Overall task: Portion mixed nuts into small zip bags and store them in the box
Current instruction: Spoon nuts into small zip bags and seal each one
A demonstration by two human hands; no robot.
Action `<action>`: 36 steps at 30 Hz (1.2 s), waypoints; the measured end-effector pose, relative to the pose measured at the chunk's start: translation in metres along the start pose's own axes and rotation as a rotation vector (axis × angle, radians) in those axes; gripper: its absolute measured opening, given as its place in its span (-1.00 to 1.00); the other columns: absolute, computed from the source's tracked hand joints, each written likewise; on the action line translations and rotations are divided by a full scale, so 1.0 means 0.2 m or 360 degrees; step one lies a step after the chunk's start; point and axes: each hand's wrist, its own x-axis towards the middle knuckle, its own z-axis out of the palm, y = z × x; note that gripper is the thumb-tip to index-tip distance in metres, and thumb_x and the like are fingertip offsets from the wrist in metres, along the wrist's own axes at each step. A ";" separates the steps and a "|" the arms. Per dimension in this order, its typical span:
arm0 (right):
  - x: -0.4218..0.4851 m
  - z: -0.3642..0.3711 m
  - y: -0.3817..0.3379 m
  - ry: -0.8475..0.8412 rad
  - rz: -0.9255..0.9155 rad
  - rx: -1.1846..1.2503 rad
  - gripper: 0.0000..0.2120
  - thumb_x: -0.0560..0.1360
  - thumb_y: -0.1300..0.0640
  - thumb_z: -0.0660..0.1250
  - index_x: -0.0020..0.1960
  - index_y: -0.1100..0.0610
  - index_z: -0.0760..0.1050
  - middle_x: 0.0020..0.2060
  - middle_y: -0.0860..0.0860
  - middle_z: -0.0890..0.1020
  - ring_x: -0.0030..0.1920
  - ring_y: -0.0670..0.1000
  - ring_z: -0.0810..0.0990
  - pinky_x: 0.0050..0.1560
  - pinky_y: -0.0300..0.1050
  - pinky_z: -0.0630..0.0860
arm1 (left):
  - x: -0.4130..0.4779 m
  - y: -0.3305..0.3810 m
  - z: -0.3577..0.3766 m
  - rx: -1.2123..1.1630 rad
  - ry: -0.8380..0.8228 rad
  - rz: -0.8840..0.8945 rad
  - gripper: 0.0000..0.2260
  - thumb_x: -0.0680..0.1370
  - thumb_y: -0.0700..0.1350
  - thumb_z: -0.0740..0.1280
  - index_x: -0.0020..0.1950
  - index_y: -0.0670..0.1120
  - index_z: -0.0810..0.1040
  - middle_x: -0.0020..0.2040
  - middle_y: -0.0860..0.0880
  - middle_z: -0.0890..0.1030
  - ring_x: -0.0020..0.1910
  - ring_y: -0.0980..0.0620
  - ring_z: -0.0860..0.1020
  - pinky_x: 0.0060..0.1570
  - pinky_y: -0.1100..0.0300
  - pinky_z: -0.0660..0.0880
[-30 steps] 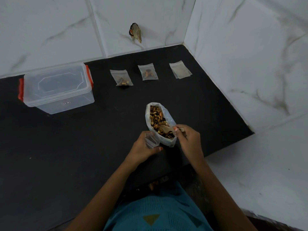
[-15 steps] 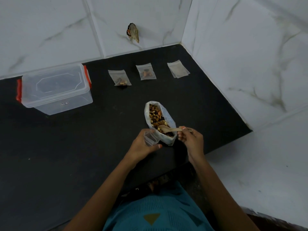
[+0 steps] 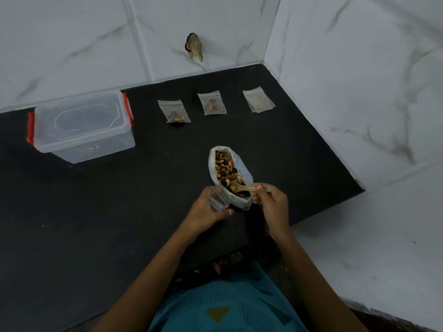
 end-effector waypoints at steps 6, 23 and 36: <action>0.03 -0.02 0.00 0.0127 0.0331 0.0367 -0.84 0.55 0.26 0.22 -0.01 0.30 0.56 -0.32 0.05 0.56 -0.31 -0.10 0.52 -0.26 -0.30 0.49 | 0.00 0.01 -0.01 0.0033 0.0007 -0.0028 -0.49 0.43 -0.14 0.44 0.30 0.05 0.32 0.14 0.09 0.38 0.07 0.16 0.38 -0.16 0.42 0.34; 0.04 -0.09 -0.07 0.0214 0.0123 0.0120 -0.87 0.55 0.22 0.23 -0.09 0.17 0.56 -0.32 -0.01 0.56 -0.31 -0.13 0.51 -0.35 -0.42 0.47 | 0.00 0.02 -0.03 0.0026 0.0136 -0.0004 -0.51 0.40 -0.16 0.47 0.21 0.09 0.31 0.12 0.09 0.41 0.06 0.19 0.41 -0.11 0.37 0.38; -0.03 -0.08 -0.27 0.0077 -0.0036 0.0419 -0.84 0.53 0.23 0.25 -0.15 0.10 0.57 -0.33 -0.01 0.58 -0.29 -0.13 0.54 -0.21 -0.23 0.48 | 0.06 0.08 0.01 -0.0050 0.0294 0.0361 -0.42 0.38 -0.19 0.49 0.30 0.00 0.29 0.18 0.10 0.40 0.22 0.15 0.38 0.17 0.24 0.38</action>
